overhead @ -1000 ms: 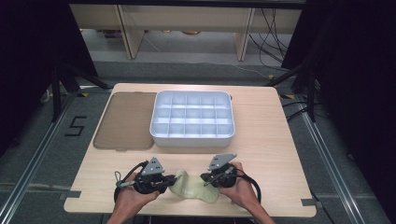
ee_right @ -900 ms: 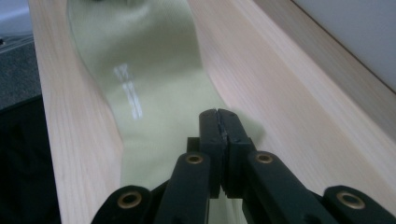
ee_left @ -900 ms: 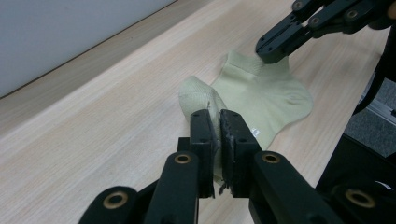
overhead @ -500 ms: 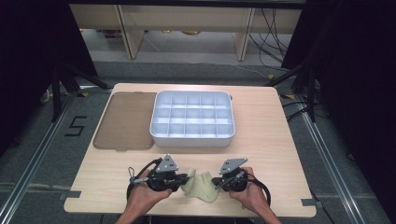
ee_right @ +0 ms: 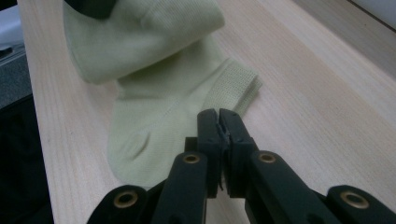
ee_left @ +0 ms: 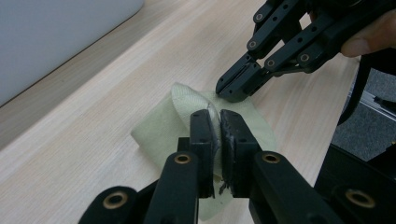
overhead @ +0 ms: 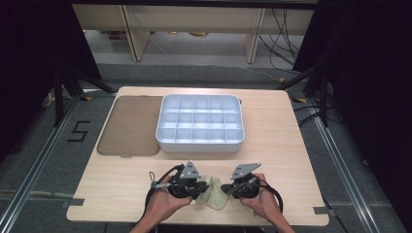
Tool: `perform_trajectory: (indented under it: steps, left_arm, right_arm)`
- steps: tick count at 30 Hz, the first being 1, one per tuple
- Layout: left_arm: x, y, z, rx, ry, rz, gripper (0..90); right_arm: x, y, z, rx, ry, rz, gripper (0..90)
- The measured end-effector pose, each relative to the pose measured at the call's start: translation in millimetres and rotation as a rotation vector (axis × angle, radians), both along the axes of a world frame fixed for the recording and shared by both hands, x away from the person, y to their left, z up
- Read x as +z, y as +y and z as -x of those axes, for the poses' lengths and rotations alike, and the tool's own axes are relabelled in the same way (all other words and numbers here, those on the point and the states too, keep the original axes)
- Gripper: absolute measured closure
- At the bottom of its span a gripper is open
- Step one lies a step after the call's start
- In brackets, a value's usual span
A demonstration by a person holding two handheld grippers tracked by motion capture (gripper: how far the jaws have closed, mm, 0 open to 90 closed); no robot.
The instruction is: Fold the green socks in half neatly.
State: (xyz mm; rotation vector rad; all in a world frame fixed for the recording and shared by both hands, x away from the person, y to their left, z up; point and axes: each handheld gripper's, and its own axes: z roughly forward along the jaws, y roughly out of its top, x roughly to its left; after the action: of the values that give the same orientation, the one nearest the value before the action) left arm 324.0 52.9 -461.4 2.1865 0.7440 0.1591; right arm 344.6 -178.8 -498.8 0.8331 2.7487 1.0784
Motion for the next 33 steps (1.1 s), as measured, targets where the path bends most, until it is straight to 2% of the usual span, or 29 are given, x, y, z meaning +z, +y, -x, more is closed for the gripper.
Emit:
perform_trajectory:
  steps: [2,3,4,5,6,8,10,11,12,14,16,17,20,22,23,24,26,27,28,29,31,32,33]
  left_arm:
    - [-1.3,-3.4,-1.5,-0.005,-0.001,-0.003,83.3]
    - [-2.1,-5.3,-2.8,-0.023,-0.006,-0.007,83.2]
    - [-2.7,-7.0,-1.7,-0.010,0.006,-0.003,83.3]
    - [-2.7,-7.3,-1.7,-0.015,-0.002,-0.011,83.3]
    - [-2.8,-7.2,-2.1,-0.027,-0.003,-0.014,83.3]
    - [-3.3,-6.9,-2.3,-0.012,-0.002,-0.012,83.2]
    - [-2.9,-7.1,-1.3,-0.013,0.002,-0.009,83.2]
    - [-2.9,-7.2,-1.9,-0.014,-0.002,-0.010,83.2]
    - [-2.7,-7.7,-1.4,-0.014,0.007,-0.005,83.2]
    - [-2.3,-8.1,-1.6,-0.017,-0.001,-0.011,83.2]
    - [-2.7,-9.9,-1.4,-0.019,0.001,-0.010,83.1]
    - [-2.7,-11.2,-0.8,-0.013,0.003,-0.012,83.1]
    - [-2.3,-17.2,-1.0,-0.022,-0.002,-0.024,82.9]
    - [-2.2,-23.4,-1.0,-0.036,-0.002,-0.018,82.8]
    - [-2.1,-25.9,-1.3,-0.038,-0.008,-0.017,82.7]
    - [-1.4,-30.6,-0.2,-0.043,-0.008,-0.017,82.7]
    - [-1.7,-34.2,0.6,-0.053,-0.004,-0.016,82.7]
    - [-1.8,-36.6,1.0,-0.067,-0.015,-0.028,82.7]
    - [-2.8,-39.4,1.9,-0.066,-0.010,-0.029,82.6]
    - [-3.8,-41.5,2.0,-0.076,-0.015,-0.035,82.5]
    - [-7.0,-45.8,1.6,-0.077,-0.011,-0.042,82.5]
    - [-7.7,-46.4,1.0,-0.085,-0.019,-0.056,82.4]
    - [-9.8,-47.8,1.0,-0.076,-0.011,-0.055,82.4]
  right_arm:
    - [-0.8,0.6,0.3,-0.004,-0.002,-0.011,88.0]
    - [0.0,-0.1,-0.1,0.002,-0.004,-0.001,87.8]
    - [1.4,-1.3,0.2,0.002,0.008,-0.004,87.3]
    - [1.5,-2.9,-1.1,0.001,-0.016,-0.003,87.1]
    - [3.2,-4.7,-1.0,-0.008,-0.014,-0.014,87.0]
    - [7.7,-10.6,-2.4,-0.014,-0.024,-0.029,87.0]
    - [12.4,-17.1,-2.0,-0.023,-0.040,-0.030,87.1]
    - [13.8,-19.7,-0.4,-0.035,-0.034,-0.031,87.0]
    - [14.0,-22.7,1.0,-0.036,-0.024,-0.027,87.1]
    - [7.4,-25.9,2.9,-0.036,-0.019,-0.005,87.1]
    - [4.8,-24.3,4.7,-0.049,-0.002,-0.016,87.1]
    - [3.6,-24.6,3.6,-0.028,-0.012,0.012,87.1]
    - [3.5,-20.7,4.4,-0.035,-0.003,0.007,87.1]
    - [1.8,-18.1,4.1,-0.034,-0.010,0.020,87.3]
    - [0.8,-16.4,4.1,-0.022,0.000,0.053,87.5]
    - [0.0,-16.4,1.8,-0.001,-0.020,0.054,87.5]
    - [0.4,-15.8,2.7,-0.015,-0.003,0.052,87.5]
    - [-0.4,-15.3,2.6,-0.027,-0.001,0.047,87.6]
    - [-1.7,-16.1,0.6,-0.022,-0.020,0.041,87.6]
    - [0.1,-16.6,1.2,-0.026,0.010,0.047,87.5]
    - [-1.2,-18.6,-0.9,-0.030,-0.010,0.026,87.4]
    - [1.6,-21.2,-1.0,-0.039,0.002,0.028,87.4]
    - [1.7,-22.7,-1.2,-0.046,-0.006,0.005,87.3]
